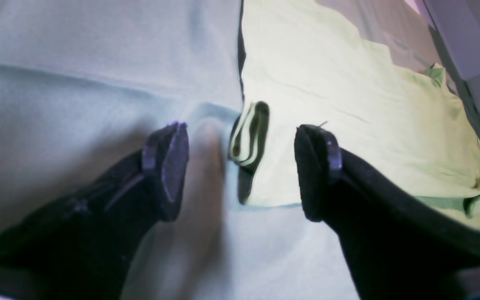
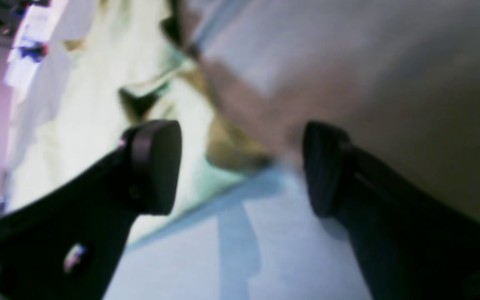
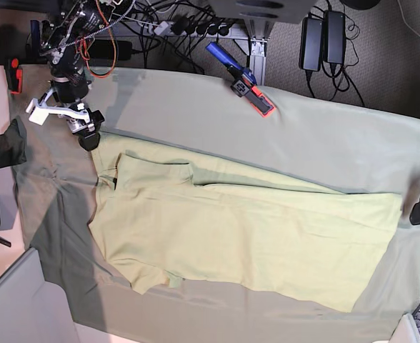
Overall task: Fold the T-shirt properly
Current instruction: 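Drag the shirt with both grippers to flatten it on the cloth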
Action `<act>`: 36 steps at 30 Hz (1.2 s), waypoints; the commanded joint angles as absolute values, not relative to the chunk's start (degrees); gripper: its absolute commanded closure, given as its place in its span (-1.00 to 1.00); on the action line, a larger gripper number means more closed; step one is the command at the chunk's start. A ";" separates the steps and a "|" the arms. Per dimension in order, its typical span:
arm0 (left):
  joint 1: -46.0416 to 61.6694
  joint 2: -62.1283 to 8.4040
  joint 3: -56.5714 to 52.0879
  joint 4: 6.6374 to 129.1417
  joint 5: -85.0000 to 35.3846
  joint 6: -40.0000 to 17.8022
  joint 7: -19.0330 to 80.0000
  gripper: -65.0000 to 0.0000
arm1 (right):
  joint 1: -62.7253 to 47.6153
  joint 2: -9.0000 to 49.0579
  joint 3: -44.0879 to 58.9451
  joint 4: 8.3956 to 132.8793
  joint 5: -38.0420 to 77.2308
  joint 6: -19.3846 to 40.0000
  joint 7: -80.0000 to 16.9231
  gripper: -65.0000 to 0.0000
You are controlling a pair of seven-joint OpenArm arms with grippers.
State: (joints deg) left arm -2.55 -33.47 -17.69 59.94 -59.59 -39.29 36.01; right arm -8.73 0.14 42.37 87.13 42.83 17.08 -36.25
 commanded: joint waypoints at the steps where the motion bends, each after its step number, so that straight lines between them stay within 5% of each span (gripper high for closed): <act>1: -3.07 -34.94 -18.13 60.80 -60.90 -40.00 35.03 -0.32 | -8.45 -0.40 41.95 87.53 43.16 18.46 -37.85 -0.37; 9: -2.31 -34.92 -18.13 60.80 -62.61 -40.00 35.07 -0.32 | -8.12 -3.88 38.98 88.01 43.09 18.44 -38.39 -0.35; 11: -2.22 -34.89 -18.13 60.77 -63.22 -40.00 35.18 -0.32 | -8.12 -3.95 38.98 88.49 43.09 18.44 -38.39 0.02; 14: -2.22 -34.28 -18.00 60.77 -62.02 -40.00 35.42 -0.32 | -8.05 -3.79 38.98 89.38 43.05 18.46 -37.52 0.94; 15: -2.22 -33.89 -17.89 60.75 -60.90 -40.00 35.42 -0.32 | -8.01 -3.79 38.98 89.65 42.96 18.46 -37.08 1.00; 36: -9.67 -28.10 -10.39 51.31 -53.98 -40.00 33.39 -0.32 | -8.12 -3.62 38.98 89.95 42.00 19.73 -37.36 1.00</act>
